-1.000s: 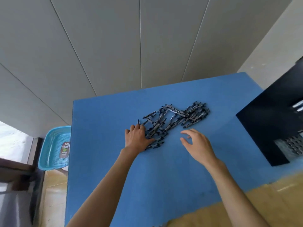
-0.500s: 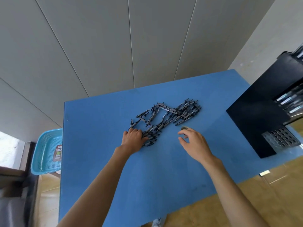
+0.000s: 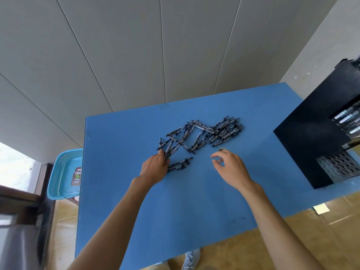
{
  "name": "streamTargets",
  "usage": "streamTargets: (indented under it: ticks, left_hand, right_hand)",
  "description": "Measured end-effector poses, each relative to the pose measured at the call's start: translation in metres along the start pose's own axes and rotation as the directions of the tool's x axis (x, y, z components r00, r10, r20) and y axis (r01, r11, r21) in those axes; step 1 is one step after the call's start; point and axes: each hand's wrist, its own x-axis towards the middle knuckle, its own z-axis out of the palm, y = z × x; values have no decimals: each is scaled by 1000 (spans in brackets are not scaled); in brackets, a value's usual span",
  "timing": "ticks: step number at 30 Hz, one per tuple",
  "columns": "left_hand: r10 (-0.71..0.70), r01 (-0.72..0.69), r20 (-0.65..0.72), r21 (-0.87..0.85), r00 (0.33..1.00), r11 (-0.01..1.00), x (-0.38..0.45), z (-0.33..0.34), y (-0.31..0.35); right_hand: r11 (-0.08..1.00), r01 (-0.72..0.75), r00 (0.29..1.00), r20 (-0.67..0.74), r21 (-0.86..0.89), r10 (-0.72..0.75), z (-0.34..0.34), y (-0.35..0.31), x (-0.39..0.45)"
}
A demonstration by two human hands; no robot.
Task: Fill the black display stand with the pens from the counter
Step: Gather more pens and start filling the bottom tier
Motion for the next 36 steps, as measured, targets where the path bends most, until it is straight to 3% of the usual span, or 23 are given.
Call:
streamTargets:
  ticks: [11,16,22,26,30,33,36]
  left_hand:
    - [94,-114,108,201,990,973,19,5,9]
    - [70,-102,164,196,984,975,27,1,23]
    - [36,-49,66,199,997,979,27,9,31]
    - [-35,35,-47,-8,998,999,16,6,31]
    - [-266,180,-218,-348,939,920,0,-3,23]
    - [-441,135,-251,-724,862,677,-12,-7,9]
    - [-508,43,-225,-885,831,463,-28,-13,-3]
  right_hand:
    - [1000,8,1000,-1,-24,-8,-4,1,-5]
    - [1000,-2,1000,9,-22,2,-7,1,-8]
    - [1000,-2,1000,12,-20,2,-7,-3,-7]
    - [1000,2,1000,16,-15,-2,-4,-9,-5]
    - [999,37,999,16,-4,-36,3,-27,0]
    - [996,86,996,36,24,-87,15,-46,8]
    - [990,139,989,56,20,-140,29,-65,18]
